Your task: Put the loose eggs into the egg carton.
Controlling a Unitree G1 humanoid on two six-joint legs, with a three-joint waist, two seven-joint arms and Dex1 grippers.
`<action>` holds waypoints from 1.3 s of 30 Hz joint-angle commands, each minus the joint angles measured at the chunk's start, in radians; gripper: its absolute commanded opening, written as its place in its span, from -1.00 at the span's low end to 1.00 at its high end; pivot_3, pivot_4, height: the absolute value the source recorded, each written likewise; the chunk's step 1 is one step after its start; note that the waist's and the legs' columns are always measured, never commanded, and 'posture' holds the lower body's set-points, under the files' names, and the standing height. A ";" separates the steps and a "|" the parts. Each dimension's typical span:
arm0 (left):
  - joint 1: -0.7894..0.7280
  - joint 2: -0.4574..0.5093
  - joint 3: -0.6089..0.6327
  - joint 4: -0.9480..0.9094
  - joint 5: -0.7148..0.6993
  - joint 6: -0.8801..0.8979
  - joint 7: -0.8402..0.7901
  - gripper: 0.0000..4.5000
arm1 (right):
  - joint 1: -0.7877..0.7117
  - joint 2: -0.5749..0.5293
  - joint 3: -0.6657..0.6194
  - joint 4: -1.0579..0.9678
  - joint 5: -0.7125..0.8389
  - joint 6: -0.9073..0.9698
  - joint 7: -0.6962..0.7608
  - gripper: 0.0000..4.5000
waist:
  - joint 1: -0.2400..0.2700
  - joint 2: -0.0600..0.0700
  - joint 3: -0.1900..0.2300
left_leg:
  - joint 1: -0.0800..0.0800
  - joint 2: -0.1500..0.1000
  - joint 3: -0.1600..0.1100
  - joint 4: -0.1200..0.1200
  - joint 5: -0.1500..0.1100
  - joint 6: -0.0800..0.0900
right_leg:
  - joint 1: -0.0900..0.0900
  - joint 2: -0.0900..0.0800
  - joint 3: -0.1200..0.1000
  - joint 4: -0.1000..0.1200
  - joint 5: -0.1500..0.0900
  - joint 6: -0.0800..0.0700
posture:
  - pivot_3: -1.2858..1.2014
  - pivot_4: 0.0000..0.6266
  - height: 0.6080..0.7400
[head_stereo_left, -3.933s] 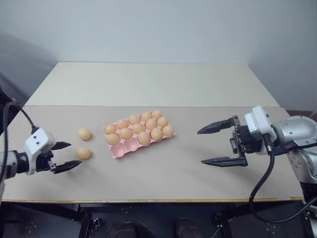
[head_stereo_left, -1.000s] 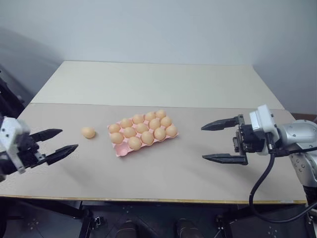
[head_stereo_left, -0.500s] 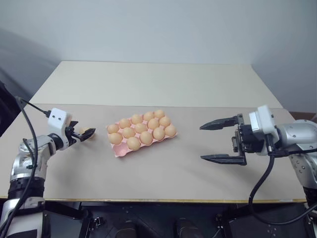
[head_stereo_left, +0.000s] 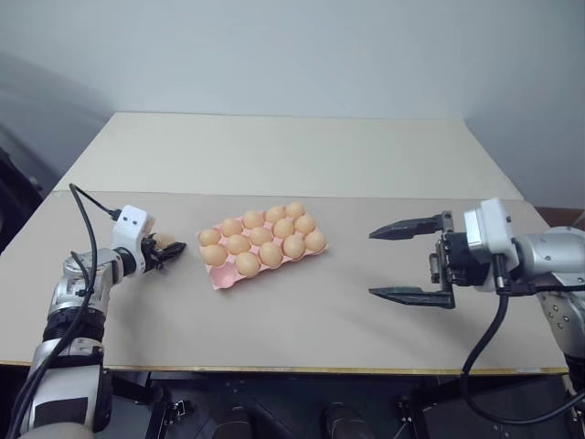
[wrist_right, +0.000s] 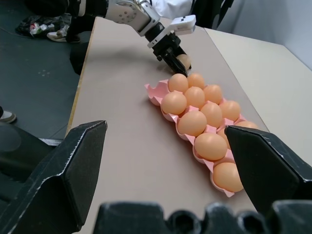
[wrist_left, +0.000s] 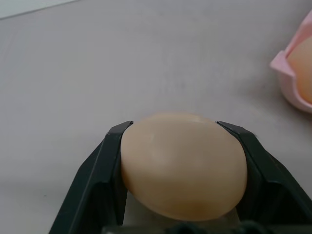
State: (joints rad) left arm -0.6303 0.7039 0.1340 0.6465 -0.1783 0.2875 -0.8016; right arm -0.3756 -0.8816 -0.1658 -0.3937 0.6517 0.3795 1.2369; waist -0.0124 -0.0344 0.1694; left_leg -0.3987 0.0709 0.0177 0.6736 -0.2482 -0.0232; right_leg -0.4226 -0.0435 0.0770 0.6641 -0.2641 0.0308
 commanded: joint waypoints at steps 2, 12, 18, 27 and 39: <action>0.051 0.036 0.049 -0.305 -0.152 0.043 -0.166 0.09 | -0.002 -0.012 -0.029 -0.029 0.028 0.001 -0.004 1.00 | 0.000 0.000 0.000 | -0.002 0.000 -0.001 0.001 0.000 0.000 | -0.001 0.000 -0.001 0.000 0.000 0.000 | 0.03 -0.52 1.00; 0.228 0.013 -0.043 -0.606 -0.268 0.085 -0.356 0.09 | -0.004 -0.002 -0.018 -0.034 0.028 0.003 -0.016 1.00 | -0.001 0.000 0.000 | -0.001 0.000 -0.003 0.003 0.000 0.000 | 0.001 0.000 -0.003 0.000 0.000 0.000 | 0.03 -0.52 1.00; 0.229 -0.017 -0.090 -0.570 -0.220 0.059 -0.325 0.09 | 0.010 -0.005 -0.029 -0.049 0.037 0.006 -0.027 1.00 | 0.000 0.000 0.000 | -0.002 0.000 -0.004 0.003 0.000 0.000 | 0.001 0.000 -0.003 -0.001 0.000 0.000 | 0.03 -0.52 1.00; 0.203 -0.002 -0.063 -0.576 -0.242 0.058 -0.338 0.99 | 0.019 -0.009 -0.038 -0.062 0.048 0.007 -0.039 1.00 | -0.001 0.000 0.000 | -0.002 0.000 -0.004 0.003 0.000 0.000 | 0.001 0.000 -0.003 -0.001 0.000 0.000 | 0.03 -0.52 1.00; 0.336 0.201 0.179 -0.688 -0.353 0.092 -0.407 0.99 | 0.030 -0.015 -0.039 -0.042 0.049 -0.007 -0.028 1.00 | -0.009 0.000 0.000 | -0.002 0.000 -0.004 0.002 0.000 0.000 | 0.000 0.000 -0.003 -0.001 0.000 0.000 | 0.03 -0.52 1.00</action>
State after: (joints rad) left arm -0.3075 0.8754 0.2517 0.0060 -0.4969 0.3717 -1.1847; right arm -0.3402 -0.8827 -0.1712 -0.4263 0.6823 0.3822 1.1997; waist -0.0211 -0.0339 0.1693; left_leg -0.4008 0.0712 0.0136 0.6760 -0.2483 -0.0230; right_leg -0.4224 -0.0437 0.0738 0.6631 -0.2643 0.0308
